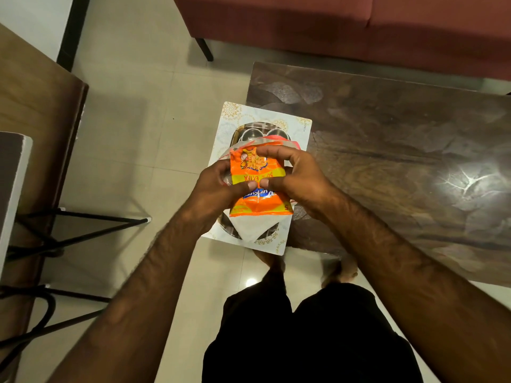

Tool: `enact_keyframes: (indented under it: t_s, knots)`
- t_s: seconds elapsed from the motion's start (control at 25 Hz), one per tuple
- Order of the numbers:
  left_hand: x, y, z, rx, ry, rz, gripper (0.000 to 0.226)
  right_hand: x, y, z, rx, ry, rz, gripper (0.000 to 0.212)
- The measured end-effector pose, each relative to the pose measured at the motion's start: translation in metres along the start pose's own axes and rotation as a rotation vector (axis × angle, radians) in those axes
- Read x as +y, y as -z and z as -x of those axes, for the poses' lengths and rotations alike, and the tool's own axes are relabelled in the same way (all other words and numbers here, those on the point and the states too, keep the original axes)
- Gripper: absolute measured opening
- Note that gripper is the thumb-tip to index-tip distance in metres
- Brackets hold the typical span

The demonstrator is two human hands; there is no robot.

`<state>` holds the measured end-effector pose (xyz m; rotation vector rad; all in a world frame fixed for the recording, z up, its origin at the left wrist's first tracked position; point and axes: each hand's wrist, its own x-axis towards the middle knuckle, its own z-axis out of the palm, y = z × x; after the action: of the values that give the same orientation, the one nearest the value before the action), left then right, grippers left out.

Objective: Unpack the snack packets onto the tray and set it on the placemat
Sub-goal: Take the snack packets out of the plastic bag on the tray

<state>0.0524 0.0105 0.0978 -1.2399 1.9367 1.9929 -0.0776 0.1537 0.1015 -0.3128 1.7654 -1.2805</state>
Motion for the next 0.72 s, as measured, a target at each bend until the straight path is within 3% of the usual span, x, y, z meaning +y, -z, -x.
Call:
enact_keyframes:
  t_s: [0.2, 0.36, 0.52, 0.72]
  knots:
    - [0.004, 0.005, -0.001, -0.043, -0.041, 0.006, 0.074, 0.007, 0.015, -0.001, -0.067, 0.014, 0.031, 0.08]
    - [0.014, 0.008, -0.007, 0.02, 0.034, 0.022, 0.052, 0.012, 0.047, 0.004, -0.089, 0.032, -0.123, 0.077]
    - [0.022, 0.002, -0.012, 0.102, 0.035, -0.12, 0.077, 0.025, 0.084, 0.009, -0.091, 0.006, -0.247, 0.076]
    - [0.022, 0.002, -0.019, 0.134, 0.033, -0.25, 0.08, 0.061, 0.12, 0.005, 0.298, 0.015, -0.278, 0.078]
